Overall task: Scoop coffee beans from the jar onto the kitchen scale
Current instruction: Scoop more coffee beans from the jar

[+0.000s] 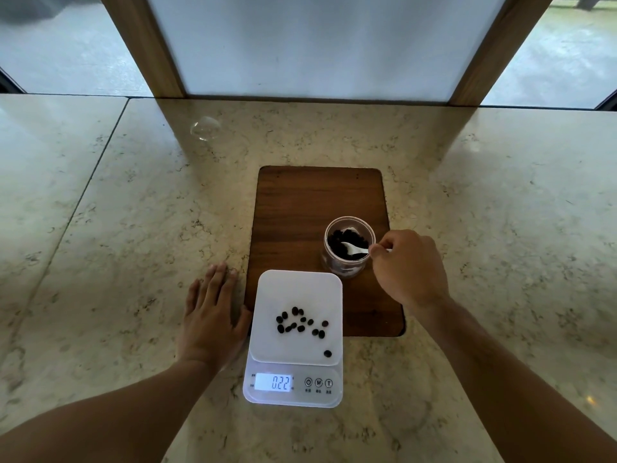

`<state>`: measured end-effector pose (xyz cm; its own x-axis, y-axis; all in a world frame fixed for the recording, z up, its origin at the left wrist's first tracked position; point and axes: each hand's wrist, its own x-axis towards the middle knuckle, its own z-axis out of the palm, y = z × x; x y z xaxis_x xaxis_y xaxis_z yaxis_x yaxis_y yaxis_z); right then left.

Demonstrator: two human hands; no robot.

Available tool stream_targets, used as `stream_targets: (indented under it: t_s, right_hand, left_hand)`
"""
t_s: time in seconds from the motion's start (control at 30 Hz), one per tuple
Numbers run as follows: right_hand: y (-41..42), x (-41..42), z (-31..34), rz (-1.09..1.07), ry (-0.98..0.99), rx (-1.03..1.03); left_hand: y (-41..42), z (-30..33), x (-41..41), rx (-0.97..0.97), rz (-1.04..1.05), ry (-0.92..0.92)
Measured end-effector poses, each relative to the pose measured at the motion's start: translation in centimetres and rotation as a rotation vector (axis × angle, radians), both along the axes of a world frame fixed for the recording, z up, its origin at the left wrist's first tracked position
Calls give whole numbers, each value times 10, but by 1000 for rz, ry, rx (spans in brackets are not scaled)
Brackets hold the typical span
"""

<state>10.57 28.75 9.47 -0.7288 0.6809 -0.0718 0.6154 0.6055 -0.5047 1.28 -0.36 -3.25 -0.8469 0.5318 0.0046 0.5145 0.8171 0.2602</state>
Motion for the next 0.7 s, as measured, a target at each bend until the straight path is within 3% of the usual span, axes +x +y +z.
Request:
stream_targets:
  t_s: [0.4,0.6,0.7]
  right_hand:
    - [2,-1,-5,-68,-5,-130]
    - [-3,2,7,67,9,145]
    - [-7,2,7,88,-21,154]
  left_hand:
    - [1,-1,0,30,2,2]
    - [0,-1,0,22,5,5]
    - [1,1,0,27,3,2]
